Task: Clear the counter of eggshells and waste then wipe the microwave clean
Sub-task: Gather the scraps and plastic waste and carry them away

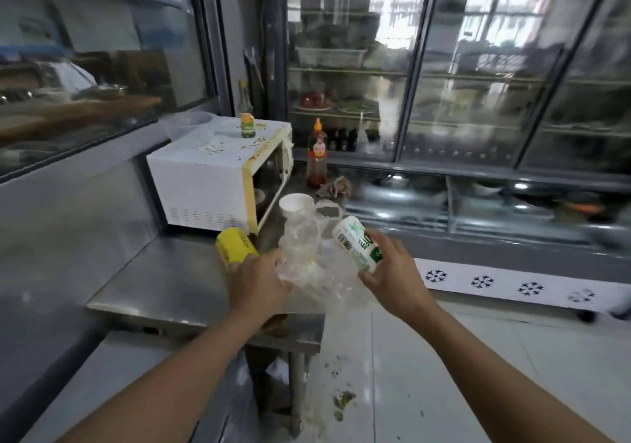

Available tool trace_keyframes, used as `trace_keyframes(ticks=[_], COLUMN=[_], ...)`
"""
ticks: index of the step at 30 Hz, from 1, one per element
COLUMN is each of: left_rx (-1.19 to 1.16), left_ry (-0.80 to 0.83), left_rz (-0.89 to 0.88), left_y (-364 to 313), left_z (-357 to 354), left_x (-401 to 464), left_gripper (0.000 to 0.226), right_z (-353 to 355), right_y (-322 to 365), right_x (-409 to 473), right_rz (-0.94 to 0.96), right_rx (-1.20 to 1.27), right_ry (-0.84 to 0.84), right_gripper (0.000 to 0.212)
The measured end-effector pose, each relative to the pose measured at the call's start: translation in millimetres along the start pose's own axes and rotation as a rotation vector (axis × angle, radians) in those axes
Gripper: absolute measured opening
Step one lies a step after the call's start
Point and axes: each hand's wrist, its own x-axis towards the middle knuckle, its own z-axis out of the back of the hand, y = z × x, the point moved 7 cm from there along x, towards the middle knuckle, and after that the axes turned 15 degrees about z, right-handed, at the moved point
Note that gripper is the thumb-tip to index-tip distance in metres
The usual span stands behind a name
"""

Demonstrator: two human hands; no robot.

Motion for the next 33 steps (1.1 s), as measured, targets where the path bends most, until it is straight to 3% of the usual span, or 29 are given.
trace_keyframes(ticks=[11, 20, 33], left_rx=[-0.051, 0.012, -0.023], left_ry=[0.106, 0.208, 0.405], left_rz=[-0.19, -0.299, -0.507], left_y=[-214, -383, -578], left_z=[-101, -185, -310], left_x=[-90, -181, -229], left_gripper=[0.01, 0.023, 0.024], right_z=[173, 310, 427], right_y=[-143, -245, -382], right_x=[-127, -249, -339], right_rz=[-0.167, -0.348, -0.589], right_rx=[-0.094, -0.17, -0.314], right_ry=[-0.101, -0.192, -0.31], right_gripper=[0.067, 0.066, 0.064])
